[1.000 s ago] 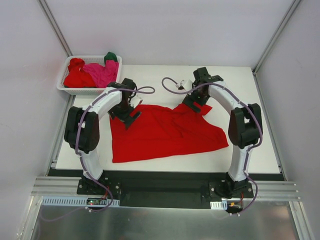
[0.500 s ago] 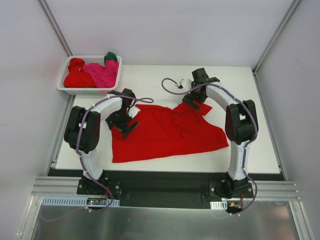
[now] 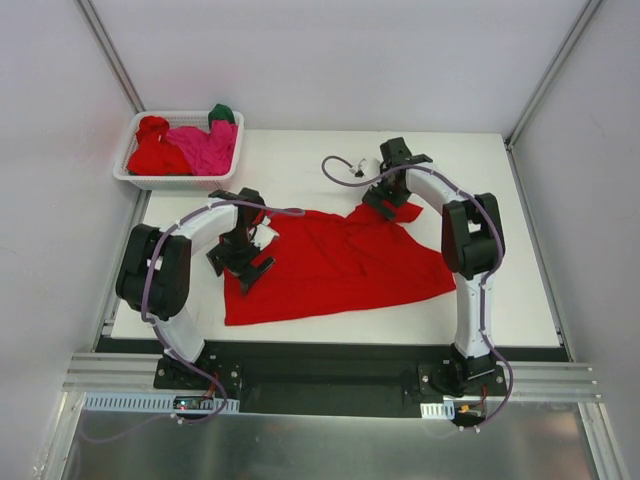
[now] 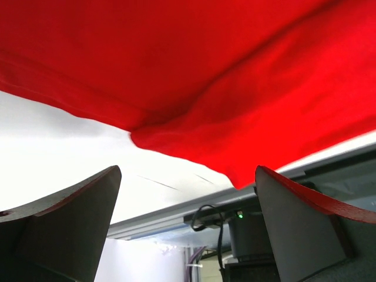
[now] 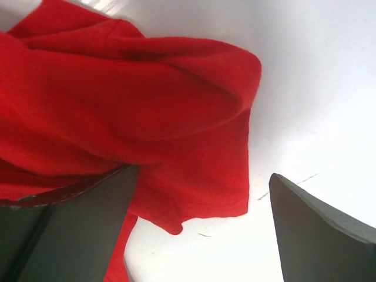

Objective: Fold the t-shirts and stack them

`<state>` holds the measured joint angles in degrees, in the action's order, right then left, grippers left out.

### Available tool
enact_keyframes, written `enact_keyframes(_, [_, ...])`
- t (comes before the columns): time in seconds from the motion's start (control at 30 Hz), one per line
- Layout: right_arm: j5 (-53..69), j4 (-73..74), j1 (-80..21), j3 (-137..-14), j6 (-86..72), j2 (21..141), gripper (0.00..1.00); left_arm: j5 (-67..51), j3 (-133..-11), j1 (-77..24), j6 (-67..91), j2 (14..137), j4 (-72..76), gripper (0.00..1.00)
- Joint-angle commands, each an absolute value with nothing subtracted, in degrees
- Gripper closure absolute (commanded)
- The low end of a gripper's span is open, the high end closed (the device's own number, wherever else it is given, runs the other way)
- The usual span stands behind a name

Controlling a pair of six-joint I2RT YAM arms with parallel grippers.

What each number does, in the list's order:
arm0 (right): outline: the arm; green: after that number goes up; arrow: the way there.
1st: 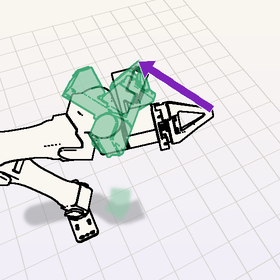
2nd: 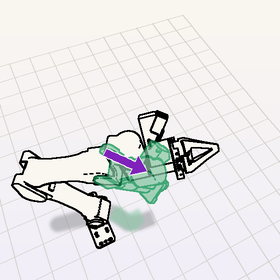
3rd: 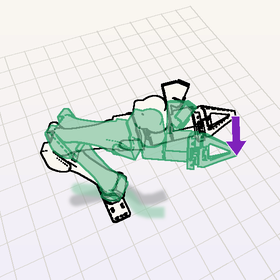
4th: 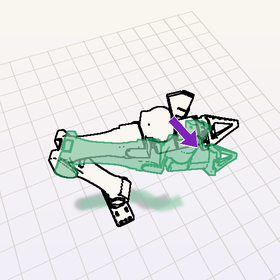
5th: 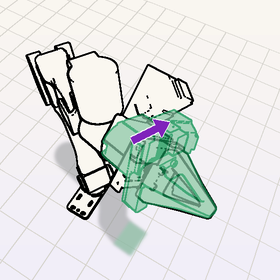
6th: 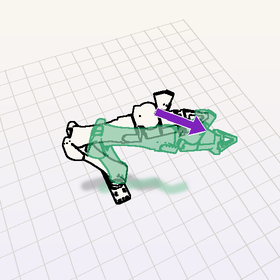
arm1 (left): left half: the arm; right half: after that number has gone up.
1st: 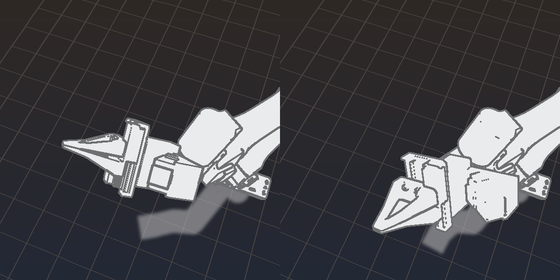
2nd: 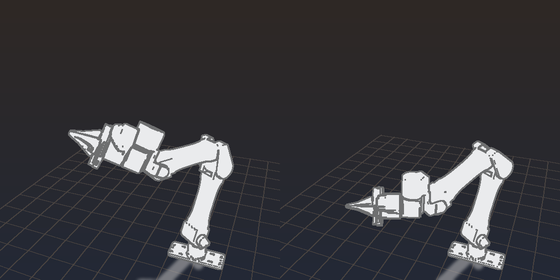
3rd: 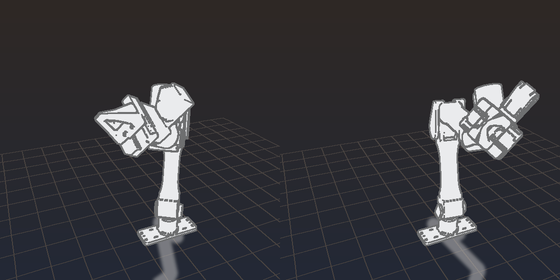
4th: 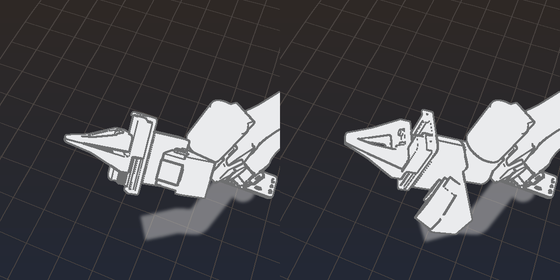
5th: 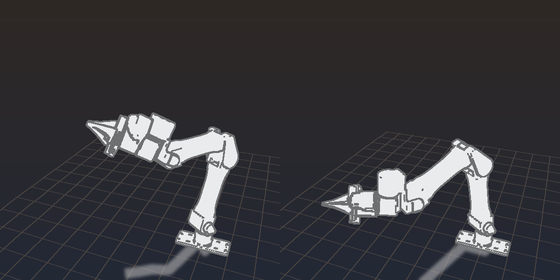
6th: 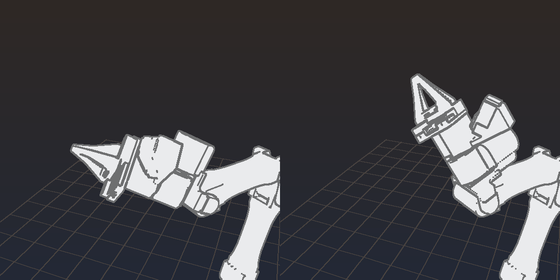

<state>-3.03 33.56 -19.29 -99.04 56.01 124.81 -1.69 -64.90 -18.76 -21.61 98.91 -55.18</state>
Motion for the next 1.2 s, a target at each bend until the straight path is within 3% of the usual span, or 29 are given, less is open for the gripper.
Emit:
enact_keyframes(0.0, [-5.6, 31.9, -18.5, -103.3, 56.4, 125.6, 0.03, -5.4, -62.9, -19.0, -22.2, 96.5, -59.1, 0.02])
enact_keyframes(0.87, [-11.0, 22.9, -20.6, -117.6, 58.1, 136.2, 0.03, -1.2, -63.9, -23.7, -21.6, 96.8, -57.9, 0.02])
enact_keyframes(1.07, [-8.9, 32.0, -19.3, -122.0, 52.4, 130.6, 0.03, -1.4, -64.5, -24.0, -21.9, 96.8, -57.8, 0.02])
enact_keyframes(1.17, [-5.2, 36.1, -19.5, -115.3, 54.4, 124.7, 0.03, -1.7, -65.1, -24.1, -21.9, 97.4, -57.5, 0.02])
